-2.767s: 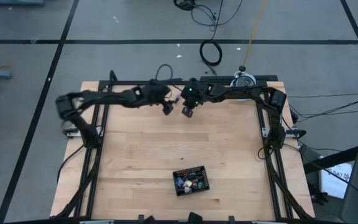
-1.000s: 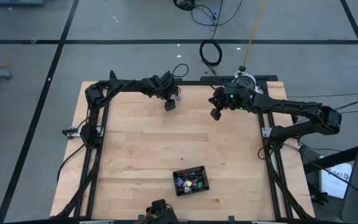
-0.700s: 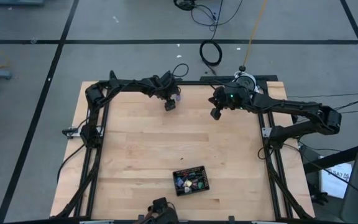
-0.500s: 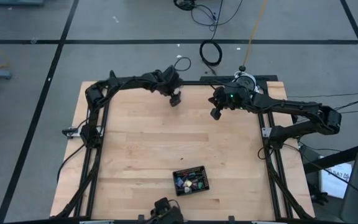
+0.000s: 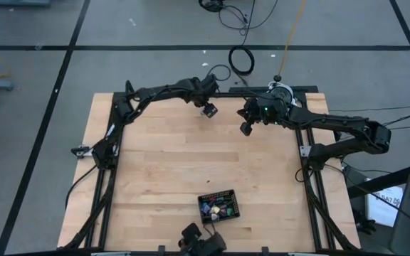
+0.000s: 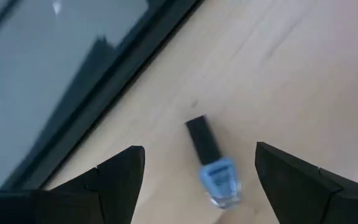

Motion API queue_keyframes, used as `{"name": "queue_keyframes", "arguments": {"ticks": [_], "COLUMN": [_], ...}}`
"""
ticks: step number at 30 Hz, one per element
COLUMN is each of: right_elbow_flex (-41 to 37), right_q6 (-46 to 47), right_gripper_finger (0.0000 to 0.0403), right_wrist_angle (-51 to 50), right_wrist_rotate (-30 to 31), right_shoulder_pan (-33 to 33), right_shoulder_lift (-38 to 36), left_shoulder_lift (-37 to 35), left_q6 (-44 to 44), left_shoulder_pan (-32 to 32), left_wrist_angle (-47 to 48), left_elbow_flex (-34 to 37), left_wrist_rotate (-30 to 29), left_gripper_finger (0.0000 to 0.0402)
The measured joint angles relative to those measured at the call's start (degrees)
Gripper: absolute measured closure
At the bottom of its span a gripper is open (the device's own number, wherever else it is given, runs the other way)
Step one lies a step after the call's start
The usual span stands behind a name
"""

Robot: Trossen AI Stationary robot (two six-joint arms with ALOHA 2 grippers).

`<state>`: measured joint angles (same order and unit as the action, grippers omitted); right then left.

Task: Pick & Place Nail Polish
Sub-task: Put the blue nail polish bottle into the black bin

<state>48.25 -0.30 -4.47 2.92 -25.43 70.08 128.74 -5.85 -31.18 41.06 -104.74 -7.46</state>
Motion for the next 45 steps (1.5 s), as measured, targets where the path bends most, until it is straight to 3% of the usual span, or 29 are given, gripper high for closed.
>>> {"name": "queue_keyframes", "arguments": {"ticks": [5, 17, 32, 38, 45], "right_elbow_flex": [0.0, 0.0, 0.0, 0.02, 0.02], "right_q6": [1.25, 1.42, 4.14, 4.18, 4.18], "right_gripper_finger": [0.0399, 0.0399, 0.0399, 0.0399, 0.0399], "right_wrist_angle": [-0.07, -0.17, -0.08, -0.22, -1.1], "right_wrist_rotate": [-0.11, -0.15, -0.19, -0.2, -0.4], "right_shoulder_pan": [0.04, 0.04, 0.04, 0.07, 0.56], "right_shoulder_lift": [0.0, 0.0, 0.0, 0.0, 0.0], "left_shoulder_lift": [2.91, 3.69, 6.65, 6.63, 5.88], "left_q6": [-1.34, -0.52, 5.54, 9.92, 24.92], "left_shoulder_pan": [-1.78, -3.74, -5.79, -4.8, -2.6], "left_wrist_angle": [4.66, 7.39, 13.32, 13.66, 19.01], "left_elbow_flex": [-5.1, -5.19, -5.24, -5.26, -5.26], "left_wrist_rotate": [3.48, 11.8, 30.8, 30.47, 29.79], "left_gripper_finger": [0.0107, 0.0153, 0.0149, 0.0163, 0.0177]}}
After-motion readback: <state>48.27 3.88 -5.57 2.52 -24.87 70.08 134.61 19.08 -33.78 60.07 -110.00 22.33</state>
